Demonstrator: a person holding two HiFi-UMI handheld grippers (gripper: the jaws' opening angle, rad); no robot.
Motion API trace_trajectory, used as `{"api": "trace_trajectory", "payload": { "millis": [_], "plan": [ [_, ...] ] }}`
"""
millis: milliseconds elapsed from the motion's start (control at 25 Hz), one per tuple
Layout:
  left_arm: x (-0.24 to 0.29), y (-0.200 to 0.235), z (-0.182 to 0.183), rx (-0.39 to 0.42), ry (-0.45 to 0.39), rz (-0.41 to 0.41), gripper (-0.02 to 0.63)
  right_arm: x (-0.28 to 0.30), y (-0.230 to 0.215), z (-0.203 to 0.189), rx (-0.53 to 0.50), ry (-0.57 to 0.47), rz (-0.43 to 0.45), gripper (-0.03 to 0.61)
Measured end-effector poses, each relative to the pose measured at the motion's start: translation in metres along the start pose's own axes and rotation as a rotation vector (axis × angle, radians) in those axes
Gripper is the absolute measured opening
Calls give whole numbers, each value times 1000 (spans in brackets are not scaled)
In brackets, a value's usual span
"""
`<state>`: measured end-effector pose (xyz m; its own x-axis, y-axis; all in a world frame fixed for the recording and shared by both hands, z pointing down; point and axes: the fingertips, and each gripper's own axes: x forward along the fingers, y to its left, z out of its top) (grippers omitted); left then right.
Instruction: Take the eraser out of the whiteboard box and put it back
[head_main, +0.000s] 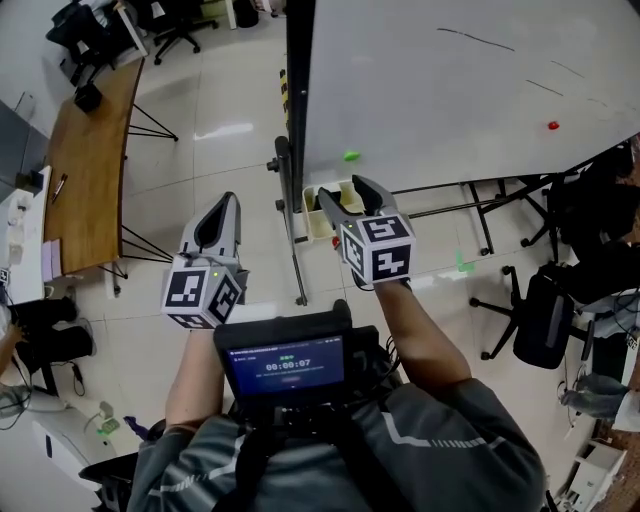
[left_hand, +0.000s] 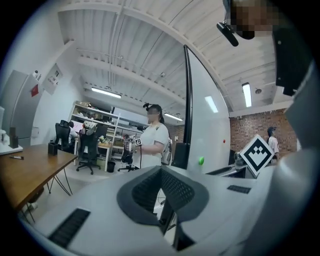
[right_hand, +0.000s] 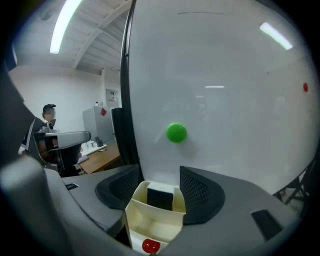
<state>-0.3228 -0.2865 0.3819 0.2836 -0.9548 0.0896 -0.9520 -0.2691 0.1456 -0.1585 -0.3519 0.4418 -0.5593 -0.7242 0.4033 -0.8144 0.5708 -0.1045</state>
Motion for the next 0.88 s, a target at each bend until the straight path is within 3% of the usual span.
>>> {"api": "trace_trajectory", "payload": {
  "millis": [360,880],
  "plan": [
    [9,4,-41,-39,82,-8,32,28,-2,-33,25,113,-44,321],
    [9,-1,-46,-53,100,-54,32,40,1,-55,57,207,-91,312]
  ]
}}
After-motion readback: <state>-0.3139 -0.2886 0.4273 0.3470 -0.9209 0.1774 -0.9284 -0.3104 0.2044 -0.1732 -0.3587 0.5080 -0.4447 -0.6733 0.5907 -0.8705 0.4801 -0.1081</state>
